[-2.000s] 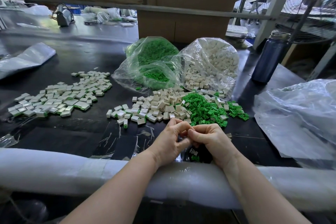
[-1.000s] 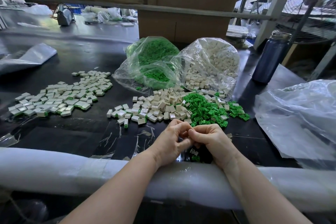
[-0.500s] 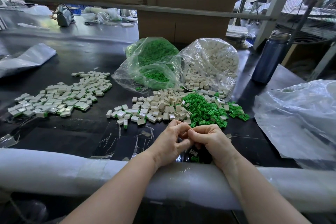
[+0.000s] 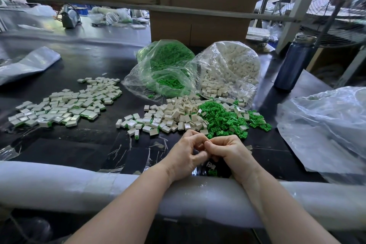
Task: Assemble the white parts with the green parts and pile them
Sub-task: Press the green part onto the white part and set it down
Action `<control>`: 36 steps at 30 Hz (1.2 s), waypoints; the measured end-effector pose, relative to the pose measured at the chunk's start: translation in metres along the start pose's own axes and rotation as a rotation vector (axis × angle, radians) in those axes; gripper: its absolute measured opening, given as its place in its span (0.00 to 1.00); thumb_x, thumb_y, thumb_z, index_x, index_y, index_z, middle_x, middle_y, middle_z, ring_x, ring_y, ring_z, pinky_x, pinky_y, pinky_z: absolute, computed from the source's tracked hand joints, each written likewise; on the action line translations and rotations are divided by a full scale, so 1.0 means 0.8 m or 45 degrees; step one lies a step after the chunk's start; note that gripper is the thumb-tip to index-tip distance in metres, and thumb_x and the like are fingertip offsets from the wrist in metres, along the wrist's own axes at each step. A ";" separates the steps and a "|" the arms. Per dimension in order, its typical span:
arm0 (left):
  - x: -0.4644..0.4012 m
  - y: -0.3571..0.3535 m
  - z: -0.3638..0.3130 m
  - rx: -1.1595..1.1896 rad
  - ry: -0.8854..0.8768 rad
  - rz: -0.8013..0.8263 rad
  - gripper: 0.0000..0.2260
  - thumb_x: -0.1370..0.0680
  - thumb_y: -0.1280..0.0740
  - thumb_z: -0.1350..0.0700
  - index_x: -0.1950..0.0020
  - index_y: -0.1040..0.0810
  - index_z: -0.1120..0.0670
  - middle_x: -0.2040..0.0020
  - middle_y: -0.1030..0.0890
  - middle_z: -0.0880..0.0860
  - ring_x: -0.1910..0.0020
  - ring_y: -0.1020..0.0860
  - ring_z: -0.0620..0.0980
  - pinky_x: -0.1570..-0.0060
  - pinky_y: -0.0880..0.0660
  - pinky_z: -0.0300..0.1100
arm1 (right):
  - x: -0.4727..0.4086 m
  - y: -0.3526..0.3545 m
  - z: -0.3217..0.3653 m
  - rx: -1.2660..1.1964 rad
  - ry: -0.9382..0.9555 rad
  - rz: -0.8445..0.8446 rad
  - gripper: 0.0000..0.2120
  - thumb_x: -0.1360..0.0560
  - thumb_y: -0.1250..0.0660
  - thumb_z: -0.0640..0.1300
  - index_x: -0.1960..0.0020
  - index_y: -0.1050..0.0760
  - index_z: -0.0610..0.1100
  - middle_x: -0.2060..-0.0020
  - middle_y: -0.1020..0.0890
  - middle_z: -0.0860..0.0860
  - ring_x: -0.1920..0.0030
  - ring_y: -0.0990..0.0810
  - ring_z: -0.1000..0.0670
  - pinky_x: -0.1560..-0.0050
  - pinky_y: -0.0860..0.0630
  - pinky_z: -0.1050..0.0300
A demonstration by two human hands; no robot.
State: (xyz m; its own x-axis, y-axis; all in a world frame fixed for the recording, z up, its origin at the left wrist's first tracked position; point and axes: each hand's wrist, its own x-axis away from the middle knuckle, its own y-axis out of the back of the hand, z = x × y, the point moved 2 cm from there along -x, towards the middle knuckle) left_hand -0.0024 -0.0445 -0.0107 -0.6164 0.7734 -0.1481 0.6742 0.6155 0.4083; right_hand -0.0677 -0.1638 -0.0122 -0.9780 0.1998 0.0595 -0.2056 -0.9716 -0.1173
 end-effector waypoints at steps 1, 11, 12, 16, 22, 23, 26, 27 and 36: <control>0.000 0.000 0.000 -0.008 0.003 0.003 0.06 0.25 0.33 0.62 0.55 0.24 0.51 0.50 0.31 0.52 0.57 0.28 0.47 0.53 0.28 0.35 | 0.000 0.000 0.000 0.007 0.003 -0.012 0.08 0.28 0.33 0.34 0.62 0.17 0.37 0.73 0.19 0.46 0.74 0.23 0.56 0.73 0.28 0.67; -0.001 0.000 -0.001 -0.025 0.018 -0.002 0.05 0.26 0.34 0.64 0.53 0.23 0.55 0.50 0.31 0.51 0.57 0.29 0.47 0.53 0.29 0.33 | -0.001 -0.001 0.000 0.040 -0.004 -0.058 0.07 0.28 0.33 0.34 0.62 0.17 0.36 0.73 0.20 0.46 0.74 0.23 0.55 0.73 0.29 0.66; -0.001 0.000 -0.002 -0.020 0.017 -0.005 0.05 0.25 0.34 0.64 0.53 0.23 0.55 0.50 0.31 0.51 0.57 0.29 0.46 0.54 0.29 0.31 | -0.001 -0.001 0.000 0.035 -0.008 -0.056 0.06 0.28 0.33 0.35 0.61 0.18 0.35 0.72 0.19 0.45 0.73 0.23 0.54 0.72 0.28 0.66; 0.000 0.003 -0.002 0.003 0.009 -0.021 0.06 0.25 0.34 0.64 0.55 0.24 0.52 0.51 0.31 0.50 0.57 0.29 0.43 0.53 0.30 0.28 | -0.001 -0.003 0.001 0.040 -0.017 -0.042 0.11 0.32 0.31 0.42 0.58 0.18 0.34 0.68 0.20 0.42 0.69 0.22 0.51 0.67 0.26 0.63; 0.000 0.001 -0.002 0.024 0.016 -0.013 0.05 0.25 0.33 0.64 0.55 0.23 0.54 0.50 0.31 0.52 0.56 0.29 0.46 0.53 0.29 0.34 | 0.001 -0.002 0.002 0.016 -0.027 -0.049 0.06 0.28 0.34 0.33 0.60 0.18 0.35 0.72 0.19 0.45 0.72 0.22 0.53 0.70 0.26 0.64; 0.000 0.000 -0.002 0.025 0.018 -0.009 0.05 0.25 0.33 0.64 0.55 0.23 0.54 0.50 0.31 0.52 0.56 0.29 0.47 0.52 0.29 0.35 | 0.001 -0.002 0.003 0.020 -0.027 -0.052 0.06 0.28 0.33 0.33 0.60 0.18 0.35 0.71 0.19 0.44 0.71 0.22 0.53 0.70 0.26 0.64; 0.001 0.000 -0.003 0.025 0.020 -0.003 0.06 0.25 0.33 0.64 0.54 0.24 0.54 0.50 0.31 0.51 0.56 0.28 0.46 0.51 0.28 0.35 | 0.002 -0.003 0.004 0.032 -0.029 -0.058 0.08 0.28 0.33 0.33 0.62 0.17 0.37 0.71 0.19 0.44 0.71 0.22 0.52 0.69 0.25 0.63; 0.001 0.000 -0.003 0.023 0.021 -0.004 0.06 0.25 0.33 0.64 0.54 0.24 0.54 0.50 0.31 0.51 0.56 0.28 0.47 0.51 0.28 0.35 | 0.002 -0.003 0.003 0.030 -0.031 -0.061 0.08 0.28 0.33 0.33 0.62 0.17 0.38 0.71 0.19 0.44 0.71 0.22 0.52 0.69 0.25 0.63; 0.001 0.000 -0.003 0.007 0.009 -0.008 0.06 0.26 0.34 0.64 0.55 0.24 0.53 0.51 0.31 0.50 0.56 0.28 0.47 0.52 0.29 0.33 | 0.000 -0.004 0.003 0.037 -0.017 -0.082 0.08 0.28 0.34 0.33 0.63 0.18 0.36 0.73 0.20 0.45 0.73 0.23 0.53 0.71 0.27 0.64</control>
State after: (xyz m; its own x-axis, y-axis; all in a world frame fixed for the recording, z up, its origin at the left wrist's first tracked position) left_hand -0.0036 -0.0444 -0.0083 -0.6237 0.7683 -0.1440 0.6725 0.6213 0.4022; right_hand -0.0673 -0.1610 -0.0095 -0.9623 0.2602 0.0792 -0.2666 -0.9601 -0.0843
